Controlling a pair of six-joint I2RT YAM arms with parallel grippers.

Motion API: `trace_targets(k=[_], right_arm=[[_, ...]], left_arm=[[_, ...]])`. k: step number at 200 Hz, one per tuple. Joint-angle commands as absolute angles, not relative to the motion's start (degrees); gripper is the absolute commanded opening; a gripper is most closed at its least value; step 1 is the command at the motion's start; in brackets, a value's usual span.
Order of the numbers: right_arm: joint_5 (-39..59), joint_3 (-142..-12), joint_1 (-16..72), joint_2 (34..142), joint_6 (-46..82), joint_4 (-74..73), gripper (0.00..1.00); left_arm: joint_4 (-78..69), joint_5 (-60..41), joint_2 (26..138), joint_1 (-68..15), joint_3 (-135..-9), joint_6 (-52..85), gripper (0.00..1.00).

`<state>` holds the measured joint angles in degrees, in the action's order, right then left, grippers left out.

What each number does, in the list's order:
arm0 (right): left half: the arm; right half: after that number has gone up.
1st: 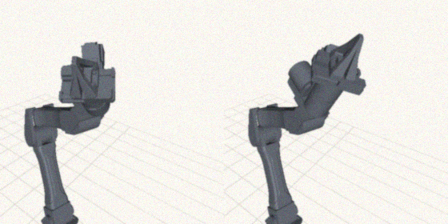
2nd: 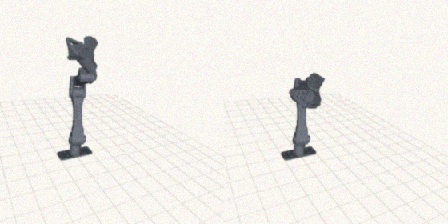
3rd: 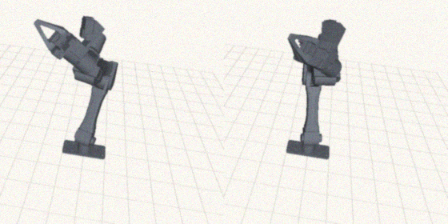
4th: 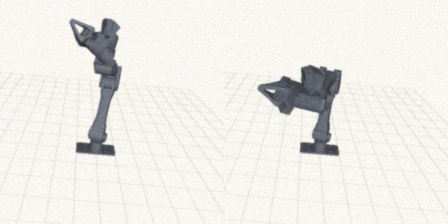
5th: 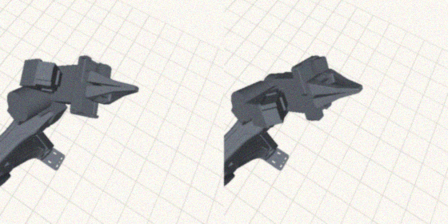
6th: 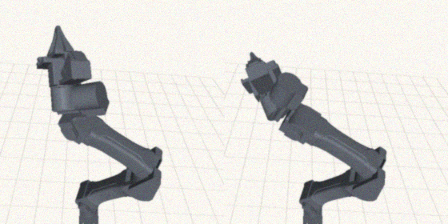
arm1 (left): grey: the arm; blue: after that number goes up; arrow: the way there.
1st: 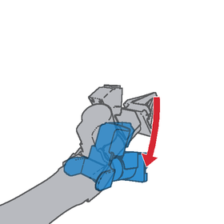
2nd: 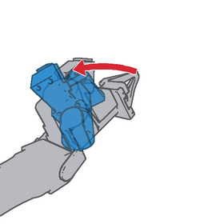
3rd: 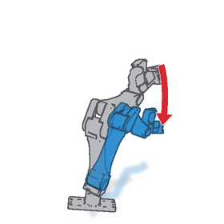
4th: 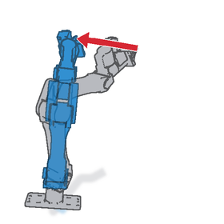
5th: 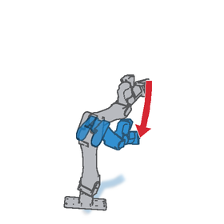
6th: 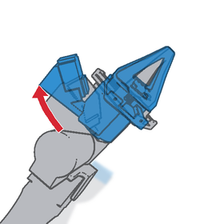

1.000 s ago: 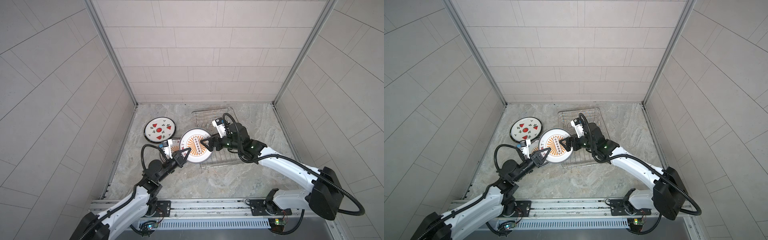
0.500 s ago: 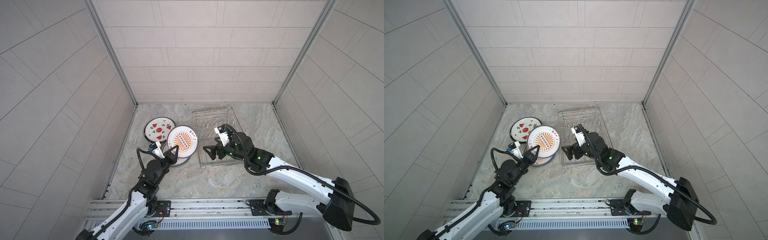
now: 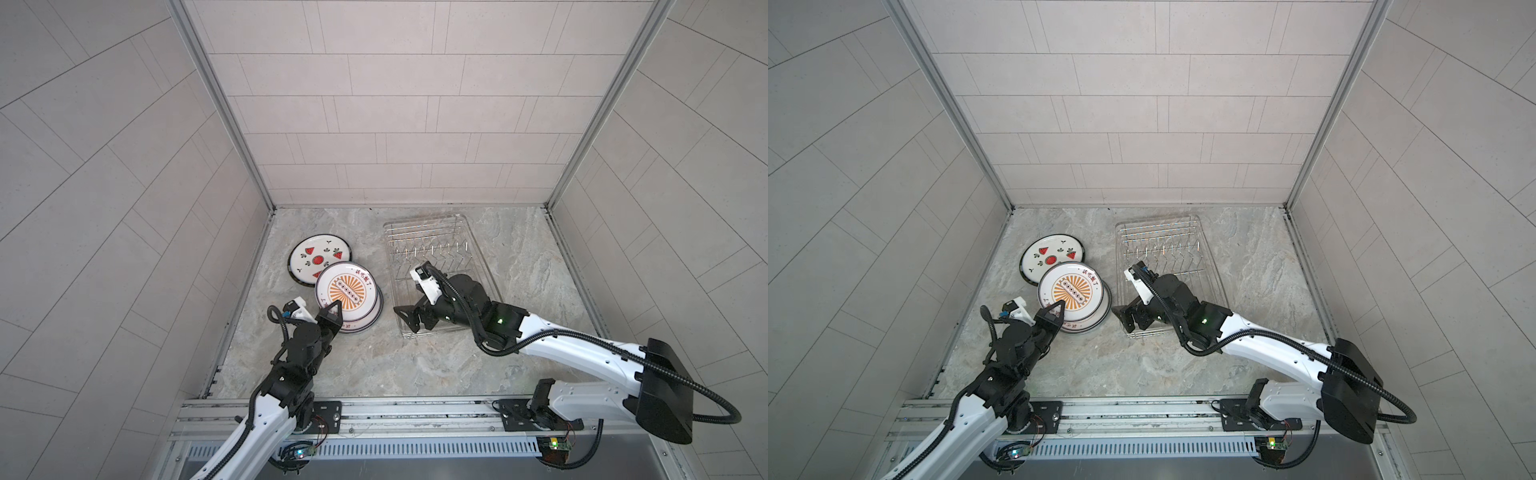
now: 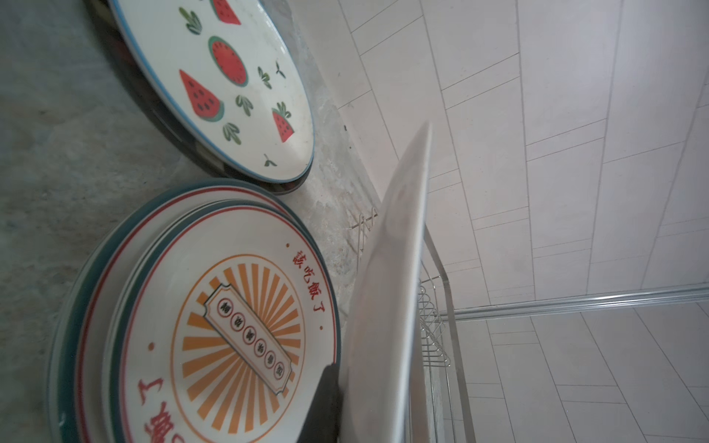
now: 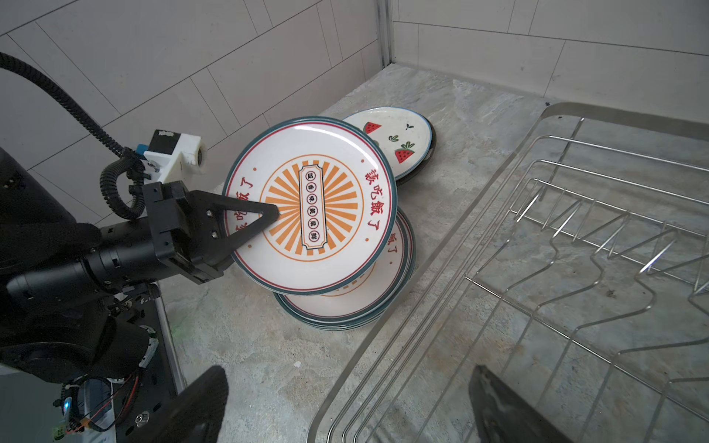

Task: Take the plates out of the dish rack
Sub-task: 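Lower the plate onto the sunburst stack with the left gripper while the right withdraws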

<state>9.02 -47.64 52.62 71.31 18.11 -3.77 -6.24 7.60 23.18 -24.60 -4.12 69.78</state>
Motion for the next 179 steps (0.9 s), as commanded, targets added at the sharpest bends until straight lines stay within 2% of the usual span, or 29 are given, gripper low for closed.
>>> trace_targets(k=[1, 103, 130, 142, 164, 170, 179], right_arm=[[7.67, -47.85, 53.13, 72.04, 17.31, -6.29, 0.99], [5.53, -48.15, 53.79, 72.38, 17.82, -5.49, 0.99], [5.46, -47.99, 53.86, 71.95, 17.96, -5.19, 0.99], [5.27, -47.72, 53.85, 71.72, 18.02, -5.19, 0.99], [4.94, -47.63, 53.88, 71.55, 18.19, -5.27, 0.99], [4.92, -47.59, 53.88, 71.58, 18.2, -5.25, 0.99], [5.01, -47.66, 53.88, 71.75, 18.24, -5.27, 0.99]], left_arm=[[-4.4, 8.6, 23.58, -24.4, -5.84, 73.74, 0.1], [-8.62, 7.6, 31.76, -24.3, -5.04, 77.08, 0.15], [-8.51, 8.34, 32.08, -24.28, -4.75, 77.19, 0.27], [-7.16, 8.61, 31.99, -24.27, -5.25, 76.54, 0.39], [-3.87, 9.41, 31.9, -24.28, -7.12, 72.74, 0.49], [-2.79, 10.16, 31.98, -24.27, -7.5, 72.21, 0.55], [-1.21, 10.99, 32.08, -24.26, -8.03, 71.39, 0.56]])
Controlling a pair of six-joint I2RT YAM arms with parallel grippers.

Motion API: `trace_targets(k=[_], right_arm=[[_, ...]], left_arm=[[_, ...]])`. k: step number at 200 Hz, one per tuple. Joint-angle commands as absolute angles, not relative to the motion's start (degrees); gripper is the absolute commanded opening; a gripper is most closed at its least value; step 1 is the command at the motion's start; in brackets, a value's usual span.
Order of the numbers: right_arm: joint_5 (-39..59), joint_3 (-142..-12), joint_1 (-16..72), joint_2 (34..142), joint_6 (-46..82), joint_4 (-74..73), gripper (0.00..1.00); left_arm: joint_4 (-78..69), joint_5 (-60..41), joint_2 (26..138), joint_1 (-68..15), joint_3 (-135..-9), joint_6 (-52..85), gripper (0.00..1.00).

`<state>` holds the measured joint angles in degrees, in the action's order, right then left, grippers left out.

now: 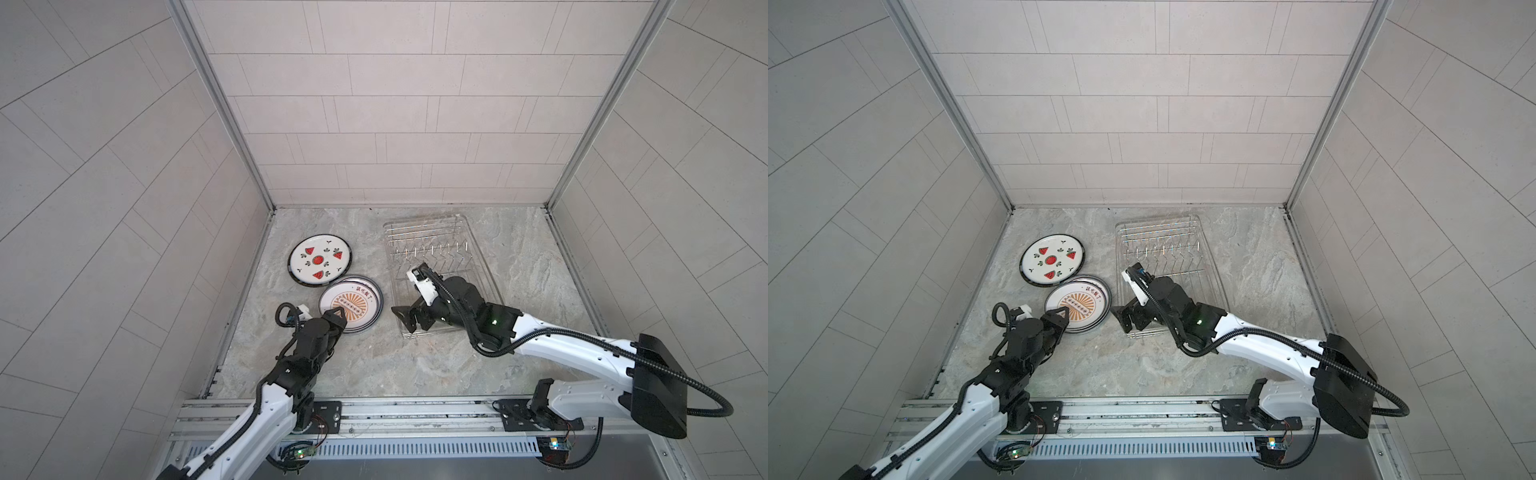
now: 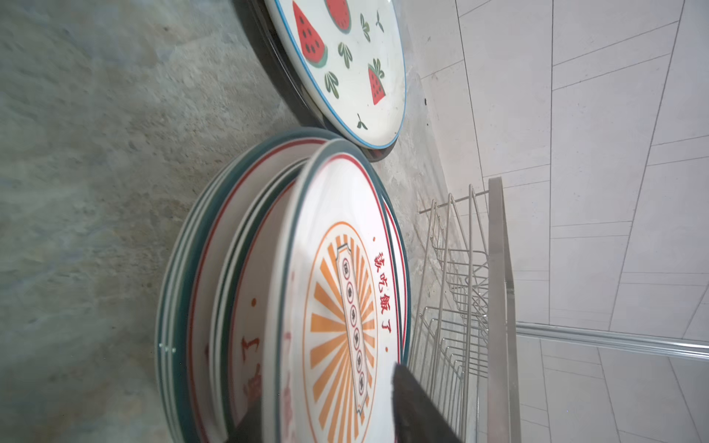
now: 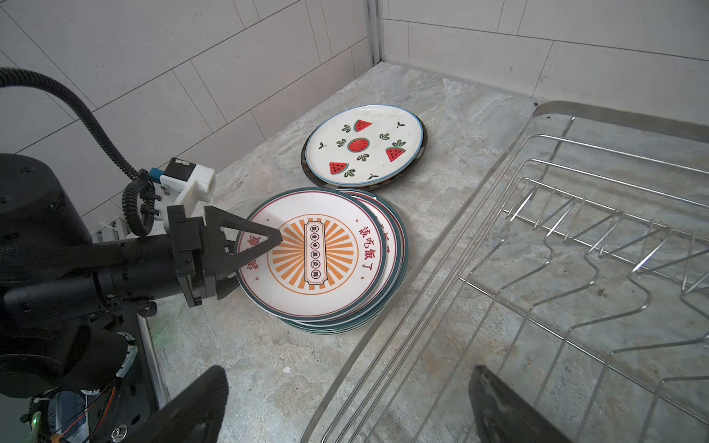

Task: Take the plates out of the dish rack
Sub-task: 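Lower the plate onto the sunburst stack with the left gripper while the right withdraws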

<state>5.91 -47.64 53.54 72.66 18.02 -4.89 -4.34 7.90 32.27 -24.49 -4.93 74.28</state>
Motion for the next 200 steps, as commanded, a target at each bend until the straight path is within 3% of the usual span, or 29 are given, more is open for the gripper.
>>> trace_targets(k=[1, 95, 137, 200], right_arm=[[5.05, -47.69, 53.88, 71.78, 18.26, -5.27, 0.99], [4.48, -49.08, 53.88, 72.71, 18.02, -4.13, 0.99], [4.58, -49.34, 53.88, 72.75, 17.93, -3.78, 0.99], [3.88, -48.41, 53.88, 70.89, 17.84, -3.34, 0.99]], left_arm=[[-1.05, 11.03, 32.08, -24.26, -8.15, 71.29, 0.56], [6.57, 16.19, 35.11, -24.27, -12.18, 66.34, 0.56], [7.62, 15.44, 38.79, -24.29, -13.66, 65.7, 0.49], [9.37, 19.41, 36.96, -24.35, -13.15, 65.43, 0.54]])
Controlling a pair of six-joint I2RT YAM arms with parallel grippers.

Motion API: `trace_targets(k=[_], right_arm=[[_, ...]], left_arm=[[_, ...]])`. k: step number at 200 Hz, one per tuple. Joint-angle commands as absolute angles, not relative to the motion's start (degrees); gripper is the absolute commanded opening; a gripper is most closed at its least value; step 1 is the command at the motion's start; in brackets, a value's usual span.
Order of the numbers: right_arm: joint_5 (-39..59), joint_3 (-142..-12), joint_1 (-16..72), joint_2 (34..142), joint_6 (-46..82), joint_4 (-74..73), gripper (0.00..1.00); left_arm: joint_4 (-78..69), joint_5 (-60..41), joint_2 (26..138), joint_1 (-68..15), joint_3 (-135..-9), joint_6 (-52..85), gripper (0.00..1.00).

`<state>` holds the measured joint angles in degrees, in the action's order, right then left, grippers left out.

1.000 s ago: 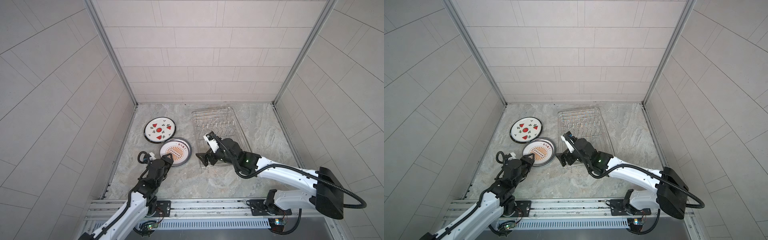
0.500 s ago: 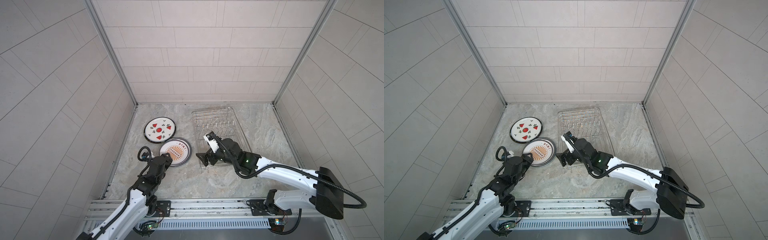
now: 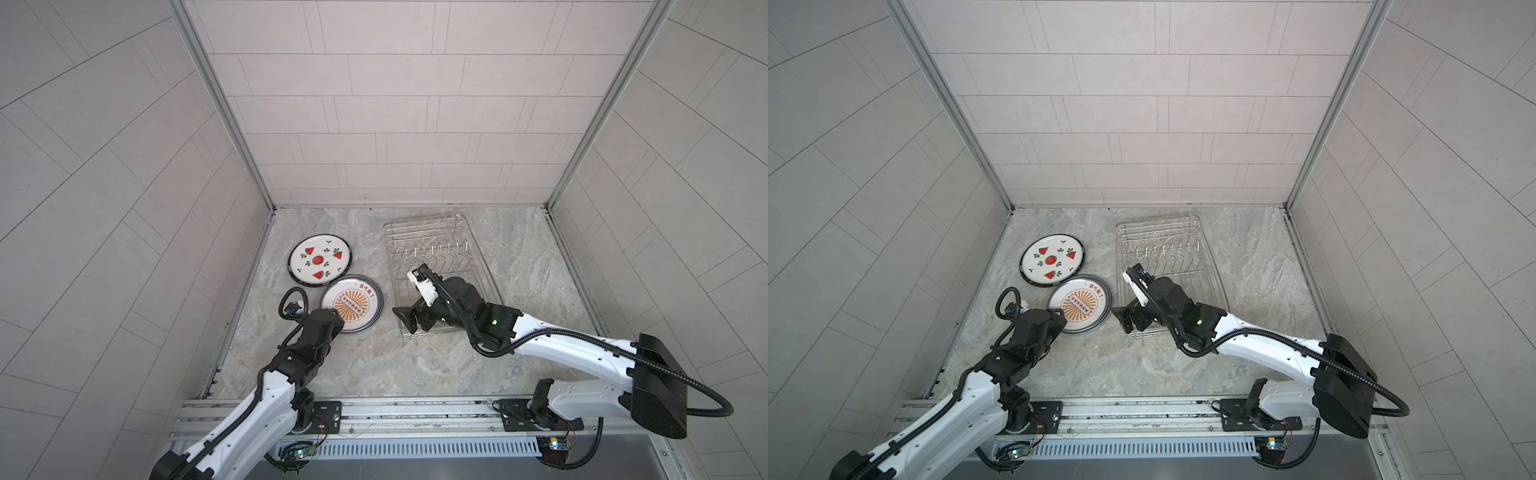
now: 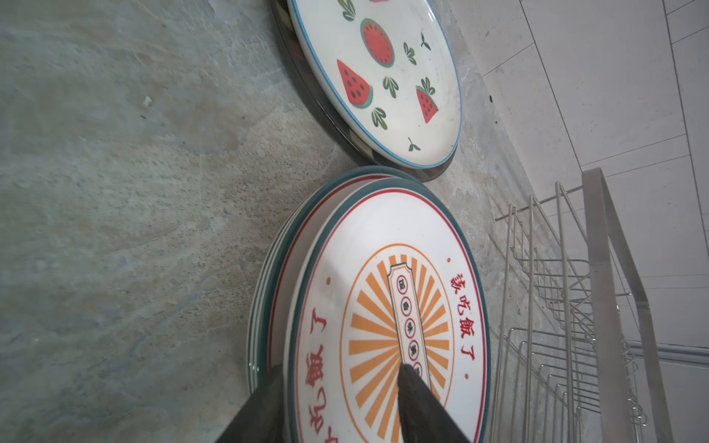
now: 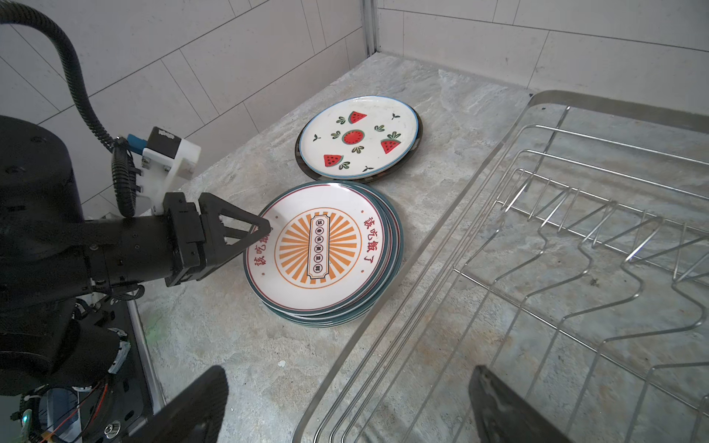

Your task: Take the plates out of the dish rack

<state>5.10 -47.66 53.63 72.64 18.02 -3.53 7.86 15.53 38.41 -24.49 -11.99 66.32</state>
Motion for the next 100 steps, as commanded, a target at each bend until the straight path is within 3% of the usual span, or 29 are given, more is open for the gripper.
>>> trace_targets(k=[1, 63, 100], right_arm=[[3.83, -48.33, 53.88, 70.86, 17.8, -3.34, 0.99], [0.48, -46.76, 53.82, 65.98, 17.67, -2.19, 0.99], [-10.49, -46.32, 51.84, 57.07, 17.69, 3.16, 1.0]], left_arm=[[9.34, 19.37, 36.89, -24.39, -13.08, 65.41, 0.55], [5.88, 20.65, 36.27, -24.4, -12.61, 65.14, 0.55], [9.61, 24.03, 34.89, -24.3, -15.29, 62.85, 0.59]])
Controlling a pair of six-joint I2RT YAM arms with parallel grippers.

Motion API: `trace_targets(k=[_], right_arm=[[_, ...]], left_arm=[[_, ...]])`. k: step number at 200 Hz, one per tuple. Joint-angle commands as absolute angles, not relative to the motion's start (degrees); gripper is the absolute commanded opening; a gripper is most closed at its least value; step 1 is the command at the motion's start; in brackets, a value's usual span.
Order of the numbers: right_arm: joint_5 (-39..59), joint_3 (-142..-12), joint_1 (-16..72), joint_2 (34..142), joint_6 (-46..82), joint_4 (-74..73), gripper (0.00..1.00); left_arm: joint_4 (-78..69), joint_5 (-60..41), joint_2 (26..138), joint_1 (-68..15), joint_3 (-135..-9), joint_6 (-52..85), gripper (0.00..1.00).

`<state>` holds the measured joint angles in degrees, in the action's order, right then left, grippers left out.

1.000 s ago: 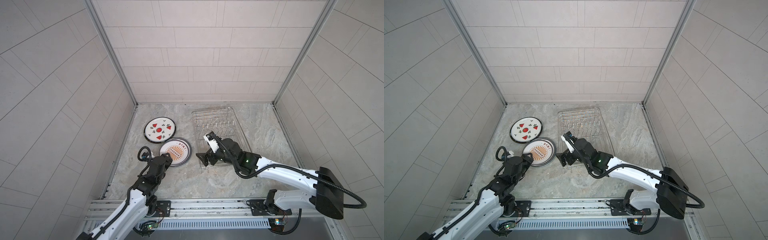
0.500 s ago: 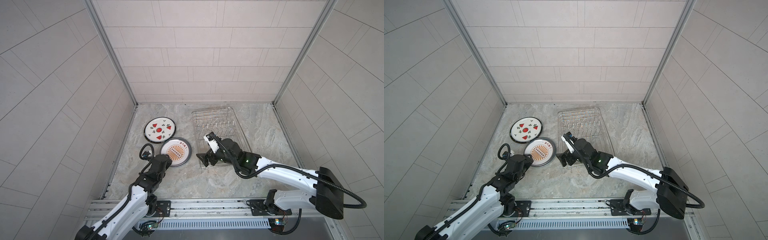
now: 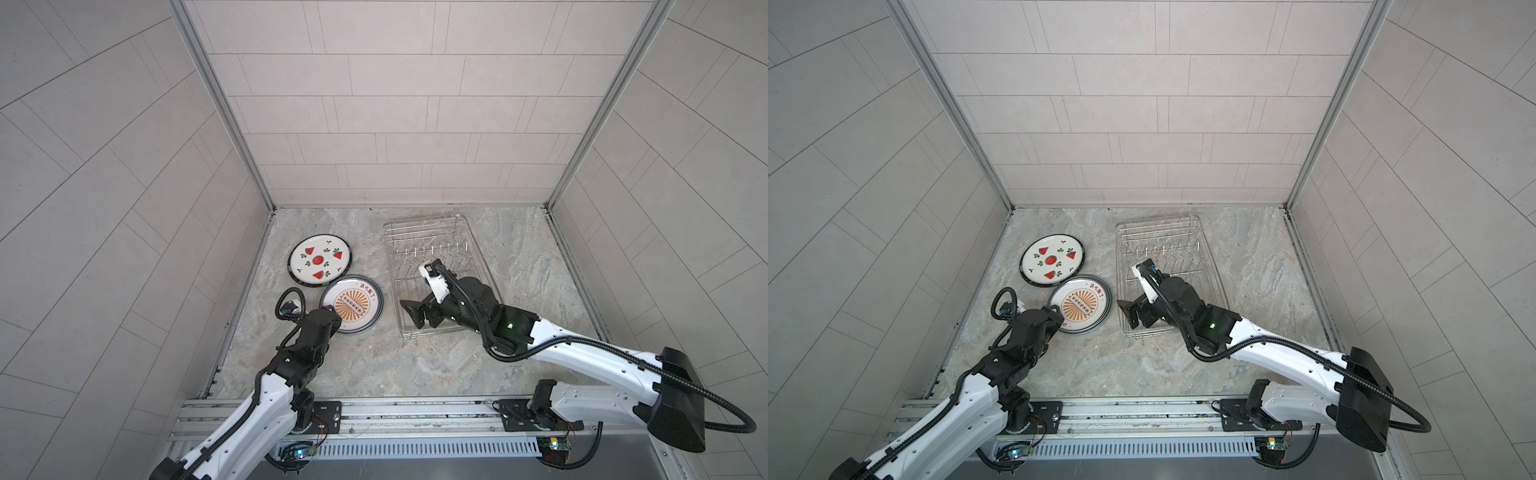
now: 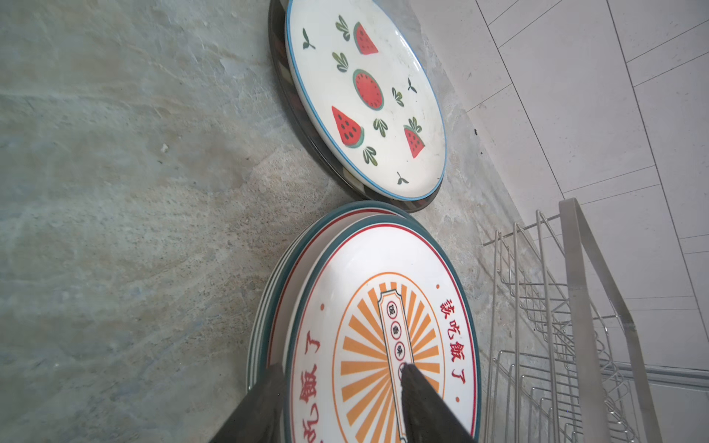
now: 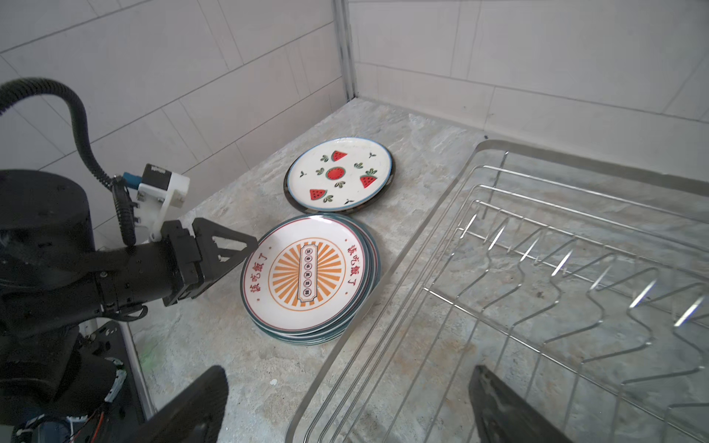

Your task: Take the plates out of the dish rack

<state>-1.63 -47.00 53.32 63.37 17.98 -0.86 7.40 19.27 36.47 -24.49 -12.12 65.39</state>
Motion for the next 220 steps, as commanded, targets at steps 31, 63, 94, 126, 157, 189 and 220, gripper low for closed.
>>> trace_targets(k=[31, 63, 94, 126, 157, 189, 220], right_arm=[[-18.36, -45.47, 41.57, 47.62, 19.26, 8.9, 1.0], [-18.86, -47.35, 22.88, 44.2, 24.59, 17.47, 1.0], [-25.54, -44.91, 12.9, 47.72, 20.32, 15.77, 0.98], [-26.77, -40.74, 3.36, 54.21, 13.77, 8.18, 0.93], [-28.06, -33.74, 1.76, 57.16, 11.19, 0.37, 0.92], [-26.18, -27.51, 1.92, 62.74, 9.8, -12.14, 0.9], [-22.26, -25.66, 2.43, 69.84, 9.5, -21.57, 0.91]], left_arm=[[10.02, 29.91, 33.08, -24.26, -19.94, 56.94, 0.67], [4.36, 38.16, 36.35, -24.16, -26.18, 41.15, 0.8], [-15.33, 48.84, 44.0, -22.6, -24.23, 24.8, 1.0], [-24.47, 44.22, 53.9, -13.65, -22.88, 16.96, 1.0], [-36.34, 43.66, 63.5, -6.53, -18.53, 12.72, 1.0], [-44.98, 40.96, 73.71, -5.76, -17.12, 10.25, 1.0], [-52.48, 38.89, 81.27, -4.63, -17.34, 10.72, 1.0]])
